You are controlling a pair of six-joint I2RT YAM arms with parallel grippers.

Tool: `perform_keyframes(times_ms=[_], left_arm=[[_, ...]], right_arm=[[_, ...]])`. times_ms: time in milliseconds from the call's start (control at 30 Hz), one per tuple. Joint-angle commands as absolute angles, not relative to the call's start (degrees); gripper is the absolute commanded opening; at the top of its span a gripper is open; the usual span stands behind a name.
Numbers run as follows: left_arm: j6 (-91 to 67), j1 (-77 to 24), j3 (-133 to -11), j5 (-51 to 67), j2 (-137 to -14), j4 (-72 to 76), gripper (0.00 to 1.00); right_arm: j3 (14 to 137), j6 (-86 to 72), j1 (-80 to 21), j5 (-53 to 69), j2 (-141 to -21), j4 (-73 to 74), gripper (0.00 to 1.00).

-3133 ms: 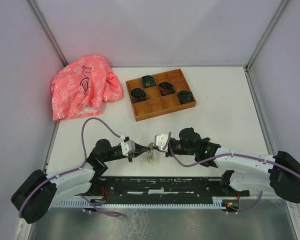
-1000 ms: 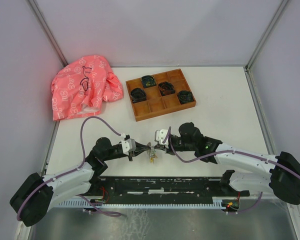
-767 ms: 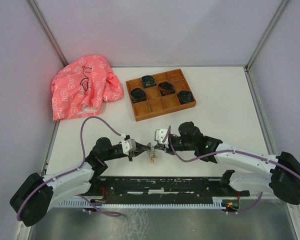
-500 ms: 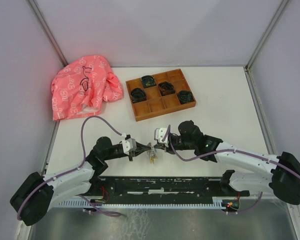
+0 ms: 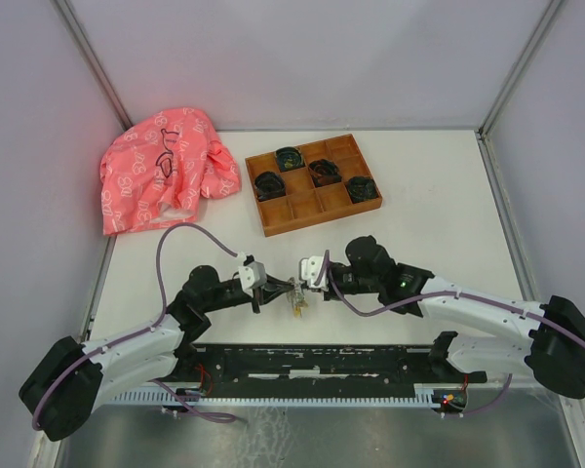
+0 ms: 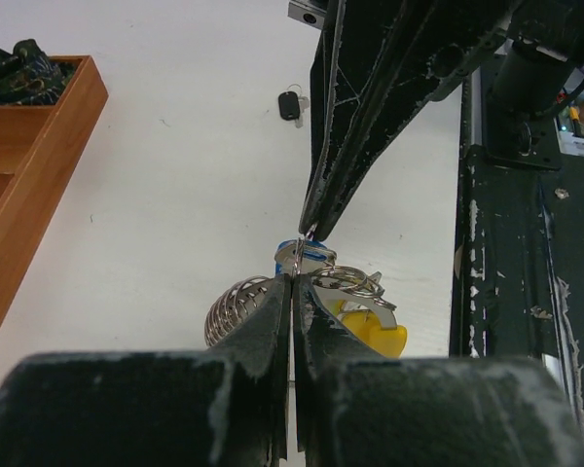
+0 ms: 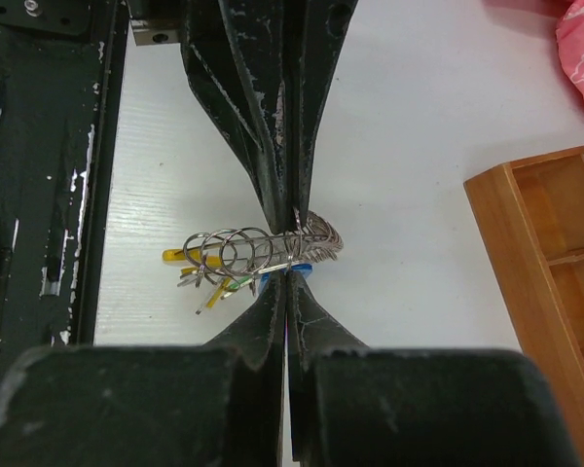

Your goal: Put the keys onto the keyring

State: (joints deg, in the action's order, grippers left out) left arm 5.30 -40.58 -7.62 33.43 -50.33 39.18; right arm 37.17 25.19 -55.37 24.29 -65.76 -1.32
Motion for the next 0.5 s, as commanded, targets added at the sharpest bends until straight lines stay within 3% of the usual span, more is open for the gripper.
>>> perform_keyframes(times_ms=[0, 233, 467], left_arm=[[-2.6, -40.52, -9.49, 29.94, -49.66, 46.14, 0.03], [-7.41, -40.52, -8.79, 27.68, -51.04, 50.53, 0.03], [-7.5, -40.51, -7.58, 27.95, -51.61, 52.86, 0.03]], right_arm=[[39.3, 29.26, -56.65, 22.66, -66.51, -0.17, 0.01], [38.6, 31.55, -58.02, 18.39, -66.38, 0.76, 0.03], [35.88, 27.06, -58.07, 15.78, -62.89, -3.73, 0.23]])
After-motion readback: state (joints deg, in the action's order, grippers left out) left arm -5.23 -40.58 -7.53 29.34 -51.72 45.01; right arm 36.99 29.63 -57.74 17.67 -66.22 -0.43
